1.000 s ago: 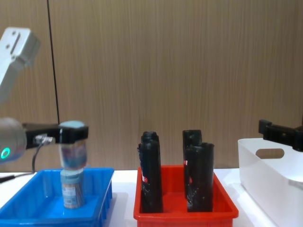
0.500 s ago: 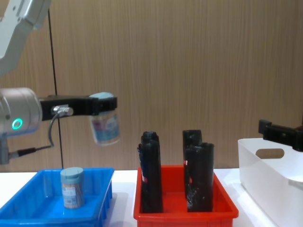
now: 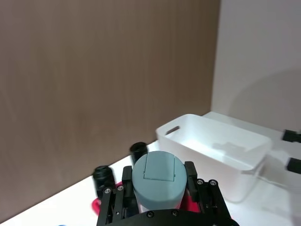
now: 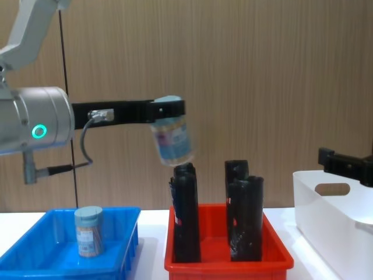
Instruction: Pick the cotton swabs from the blue box and place them into the white box.
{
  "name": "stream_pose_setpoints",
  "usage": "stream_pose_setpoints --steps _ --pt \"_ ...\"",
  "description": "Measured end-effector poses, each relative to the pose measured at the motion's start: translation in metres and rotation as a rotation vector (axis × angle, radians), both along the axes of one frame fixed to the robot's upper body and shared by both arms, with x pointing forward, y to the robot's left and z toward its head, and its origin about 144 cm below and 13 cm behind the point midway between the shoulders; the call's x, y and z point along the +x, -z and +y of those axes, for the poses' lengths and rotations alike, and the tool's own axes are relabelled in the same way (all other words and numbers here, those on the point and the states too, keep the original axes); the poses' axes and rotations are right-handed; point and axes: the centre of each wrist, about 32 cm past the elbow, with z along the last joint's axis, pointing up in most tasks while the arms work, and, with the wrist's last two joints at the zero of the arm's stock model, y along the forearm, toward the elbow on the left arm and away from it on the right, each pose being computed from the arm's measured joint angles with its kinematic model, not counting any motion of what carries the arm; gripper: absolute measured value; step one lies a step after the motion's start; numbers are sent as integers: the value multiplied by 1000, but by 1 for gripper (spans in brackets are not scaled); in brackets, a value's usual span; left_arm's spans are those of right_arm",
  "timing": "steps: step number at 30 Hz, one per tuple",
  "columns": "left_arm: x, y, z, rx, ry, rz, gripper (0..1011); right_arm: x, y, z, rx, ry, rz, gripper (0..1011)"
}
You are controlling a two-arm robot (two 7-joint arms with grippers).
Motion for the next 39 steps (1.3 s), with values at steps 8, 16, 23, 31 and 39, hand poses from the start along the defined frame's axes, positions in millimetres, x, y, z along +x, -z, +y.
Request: stream_pose_setpoints --steps 8,16,23,31,39 --pt "7 -7 -5 -13 115 41 669 0 0 0 0 0 0 1002" --pt "15 -14 -13 -14 208 81 669 0 0 0 0 0 0 1002" --pt "21 -20 -19 -13 273 98 669 0 0 0 0 0 0 1001" --pt "26 -27 -25 -2 327 115 669 0 0 0 0 0 0 1002" --pt "30 -36 -28 19 359 123 669 0 0 0 0 0 0 1002"
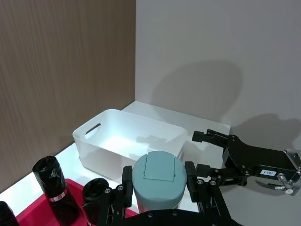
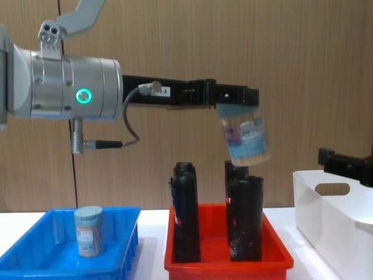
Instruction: Pick the cotton swabs from the blue box and place them into the white box.
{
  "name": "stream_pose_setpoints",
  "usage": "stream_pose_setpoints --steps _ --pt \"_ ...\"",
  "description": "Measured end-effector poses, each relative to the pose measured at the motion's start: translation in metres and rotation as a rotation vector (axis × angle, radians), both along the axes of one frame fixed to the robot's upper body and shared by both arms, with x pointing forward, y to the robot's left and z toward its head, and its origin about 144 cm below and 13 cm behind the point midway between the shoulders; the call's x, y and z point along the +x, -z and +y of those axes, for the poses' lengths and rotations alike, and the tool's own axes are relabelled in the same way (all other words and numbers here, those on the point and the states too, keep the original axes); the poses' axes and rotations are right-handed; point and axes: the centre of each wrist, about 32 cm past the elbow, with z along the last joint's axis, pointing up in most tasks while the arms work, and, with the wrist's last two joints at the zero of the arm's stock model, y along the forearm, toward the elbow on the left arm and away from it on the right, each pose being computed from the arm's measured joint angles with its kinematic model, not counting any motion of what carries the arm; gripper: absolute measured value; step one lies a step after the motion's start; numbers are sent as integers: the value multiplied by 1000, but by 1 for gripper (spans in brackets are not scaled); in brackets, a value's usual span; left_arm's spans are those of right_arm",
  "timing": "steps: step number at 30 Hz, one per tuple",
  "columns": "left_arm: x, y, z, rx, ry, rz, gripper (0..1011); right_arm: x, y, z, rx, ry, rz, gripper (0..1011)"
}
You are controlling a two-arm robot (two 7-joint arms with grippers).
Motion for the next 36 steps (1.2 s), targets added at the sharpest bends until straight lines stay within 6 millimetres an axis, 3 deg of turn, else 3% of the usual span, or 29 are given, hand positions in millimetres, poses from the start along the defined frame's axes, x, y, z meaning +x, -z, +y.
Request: stream_pose_setpoints --steps 36 --pt "5 -11 -4 23 32 1 669 0 -7 -2 -11 -81 30 1002"
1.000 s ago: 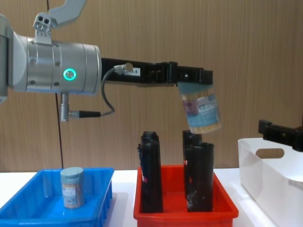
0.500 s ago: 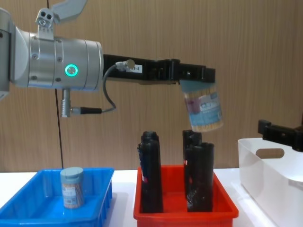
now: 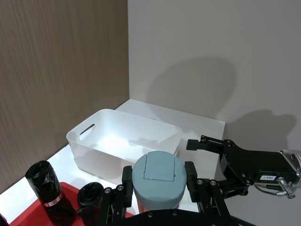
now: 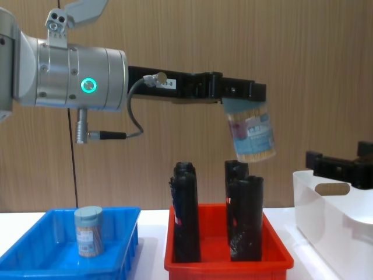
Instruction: Pick the cotton swabs from the blue box and place them into the white box.
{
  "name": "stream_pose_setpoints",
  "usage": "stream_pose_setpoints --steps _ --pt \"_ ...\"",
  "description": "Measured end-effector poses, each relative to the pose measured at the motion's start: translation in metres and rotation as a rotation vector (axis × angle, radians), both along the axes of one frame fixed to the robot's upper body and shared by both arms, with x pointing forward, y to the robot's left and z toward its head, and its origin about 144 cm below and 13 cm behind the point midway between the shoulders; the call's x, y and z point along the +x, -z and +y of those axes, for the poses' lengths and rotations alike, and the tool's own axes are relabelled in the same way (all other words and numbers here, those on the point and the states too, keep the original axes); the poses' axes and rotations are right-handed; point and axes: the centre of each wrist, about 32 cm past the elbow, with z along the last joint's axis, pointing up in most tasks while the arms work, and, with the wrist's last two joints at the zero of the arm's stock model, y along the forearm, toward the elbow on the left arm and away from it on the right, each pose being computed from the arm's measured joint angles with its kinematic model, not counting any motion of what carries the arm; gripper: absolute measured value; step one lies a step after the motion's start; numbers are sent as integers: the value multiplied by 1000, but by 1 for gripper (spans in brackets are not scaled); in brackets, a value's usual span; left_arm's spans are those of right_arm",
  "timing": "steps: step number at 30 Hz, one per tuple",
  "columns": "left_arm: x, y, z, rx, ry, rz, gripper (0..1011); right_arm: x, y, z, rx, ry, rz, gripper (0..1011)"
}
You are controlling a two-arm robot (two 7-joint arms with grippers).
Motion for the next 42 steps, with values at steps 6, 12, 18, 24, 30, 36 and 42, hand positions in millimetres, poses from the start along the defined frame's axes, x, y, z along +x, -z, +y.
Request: stream_pose_setpoints --steps 6,12,18,24,30,36,42 --pt "0 0 0 1 0 0 669 1 -3 1 -4 -47 12 1002" --pt "0 -1 0 1 1 0 669 5 -8 3 -8 -103 19 1002" --pt "0 -1 0 1 1 -1 669 8 -13 7 -13 -144 22 1002" --pt "0 -1 0 1 1 -1 669 14 -18 12 -18 -184 22 1002" --pt "0 -1 0 1 1 -1 669 18 -21 16 -24 -210 22 1002" --pt "0 -1 0 1 1 -1 669 23 -23 20 -32 -233 21 1002" --pt "0 -1 0 1 1 -1 669 27 -24 23 -43 -249 19 1002"
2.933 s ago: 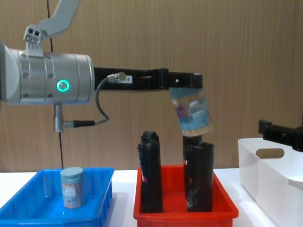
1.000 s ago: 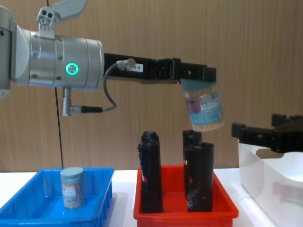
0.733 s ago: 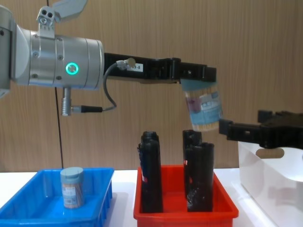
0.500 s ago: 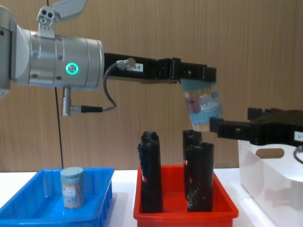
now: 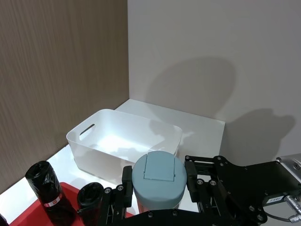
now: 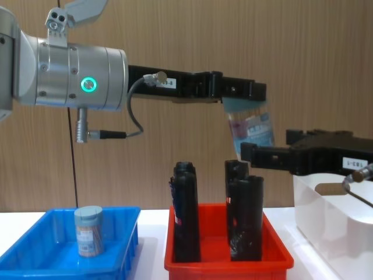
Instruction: Pick the cotton swabs from the blue box and place them into the white box.
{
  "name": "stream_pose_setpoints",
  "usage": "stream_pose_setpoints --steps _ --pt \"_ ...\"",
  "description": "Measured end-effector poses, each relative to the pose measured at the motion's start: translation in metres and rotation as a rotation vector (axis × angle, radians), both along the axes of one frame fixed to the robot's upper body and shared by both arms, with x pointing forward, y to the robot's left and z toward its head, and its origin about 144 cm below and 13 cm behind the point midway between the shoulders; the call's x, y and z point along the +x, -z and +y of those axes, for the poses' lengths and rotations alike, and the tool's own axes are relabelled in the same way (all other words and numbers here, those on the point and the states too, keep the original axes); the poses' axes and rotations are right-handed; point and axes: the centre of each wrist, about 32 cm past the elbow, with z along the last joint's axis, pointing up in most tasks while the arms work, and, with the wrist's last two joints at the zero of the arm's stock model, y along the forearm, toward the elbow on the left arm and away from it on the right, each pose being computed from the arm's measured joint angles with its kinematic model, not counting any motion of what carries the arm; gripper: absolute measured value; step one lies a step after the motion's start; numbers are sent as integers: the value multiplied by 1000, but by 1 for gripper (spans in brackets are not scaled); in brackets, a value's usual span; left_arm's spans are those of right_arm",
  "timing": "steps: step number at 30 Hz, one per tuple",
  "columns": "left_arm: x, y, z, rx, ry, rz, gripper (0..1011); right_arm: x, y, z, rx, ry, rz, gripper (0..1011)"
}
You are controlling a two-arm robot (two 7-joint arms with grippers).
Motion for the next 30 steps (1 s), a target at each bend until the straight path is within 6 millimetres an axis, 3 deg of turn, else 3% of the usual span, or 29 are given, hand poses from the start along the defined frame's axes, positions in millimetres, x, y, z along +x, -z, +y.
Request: stream_pose_setpoints --steps 30 --pt "0 0 0 0 0 0 669 24 -1 11 -33 -38 -9 1002"
